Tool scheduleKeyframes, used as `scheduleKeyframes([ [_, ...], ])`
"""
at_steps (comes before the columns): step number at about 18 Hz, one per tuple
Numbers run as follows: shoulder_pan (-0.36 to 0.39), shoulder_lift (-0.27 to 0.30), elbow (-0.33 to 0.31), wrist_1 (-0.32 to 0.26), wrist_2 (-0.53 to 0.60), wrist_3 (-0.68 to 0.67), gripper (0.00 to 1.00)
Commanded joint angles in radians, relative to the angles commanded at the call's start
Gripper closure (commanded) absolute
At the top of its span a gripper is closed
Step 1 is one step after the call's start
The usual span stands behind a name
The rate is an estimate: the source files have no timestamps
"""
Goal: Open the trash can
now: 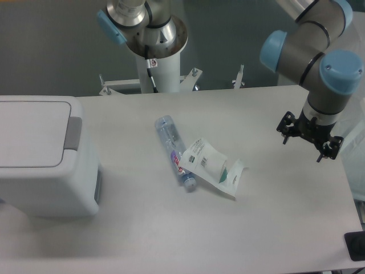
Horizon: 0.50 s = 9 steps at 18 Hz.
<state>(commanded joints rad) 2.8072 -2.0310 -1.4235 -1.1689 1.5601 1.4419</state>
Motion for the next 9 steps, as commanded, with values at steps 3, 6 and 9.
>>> scheduleKeyframes([
  [3, -0.002, 0.002, 0.000, 0.000, -0.002, 0.000, 0.00],
  [6, -0.006, 0.000, 0.002, -0.002, -0.005, -0.038, 0.00],
  [9, -0.005, 0.002, -0.003, -0.003, -0.057, -0.168, 0.00],
])
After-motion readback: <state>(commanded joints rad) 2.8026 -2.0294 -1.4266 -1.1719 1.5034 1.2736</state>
